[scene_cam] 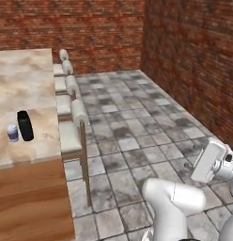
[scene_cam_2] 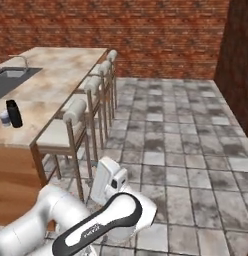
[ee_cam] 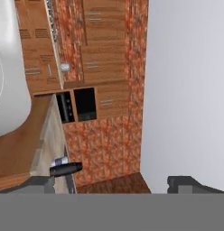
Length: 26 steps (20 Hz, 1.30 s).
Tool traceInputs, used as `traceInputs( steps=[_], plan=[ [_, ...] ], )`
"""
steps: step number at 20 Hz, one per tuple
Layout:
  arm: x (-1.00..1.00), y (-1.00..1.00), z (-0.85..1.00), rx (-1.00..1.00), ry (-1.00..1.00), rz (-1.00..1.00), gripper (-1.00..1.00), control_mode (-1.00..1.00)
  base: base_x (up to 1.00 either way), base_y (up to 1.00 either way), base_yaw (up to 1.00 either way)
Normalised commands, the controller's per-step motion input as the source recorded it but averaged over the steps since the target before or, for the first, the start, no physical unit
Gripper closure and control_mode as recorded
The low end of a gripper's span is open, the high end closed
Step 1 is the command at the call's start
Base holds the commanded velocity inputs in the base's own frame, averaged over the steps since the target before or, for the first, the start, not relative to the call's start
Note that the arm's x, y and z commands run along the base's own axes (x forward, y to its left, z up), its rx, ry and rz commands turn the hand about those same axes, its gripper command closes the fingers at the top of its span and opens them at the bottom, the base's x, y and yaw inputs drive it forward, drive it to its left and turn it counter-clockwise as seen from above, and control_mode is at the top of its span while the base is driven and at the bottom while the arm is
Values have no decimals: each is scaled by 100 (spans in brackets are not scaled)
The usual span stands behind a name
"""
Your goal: Move the drinks to the dining counter.
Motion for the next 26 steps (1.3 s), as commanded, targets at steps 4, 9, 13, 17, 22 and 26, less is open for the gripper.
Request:
traceInputs(
  steps=[4,9,13,17,22,26],
  plan=[
    [0,0,0,0,0,0,-100,100,6,-99,-51],
    [0,0,0,0,0,0,-100,100,24,-83,-59],
    [0,0,0,0,0,0,-100,100,25,-80,-60],
    [0,0,0,0,0,0,-100,100,20,-86,-56],
    [0,0,0,0,0,0,-100,100,15,-90,-55],
    [0,0,0,0,0,0,-100,100,6,-90,-54]
  ],
)
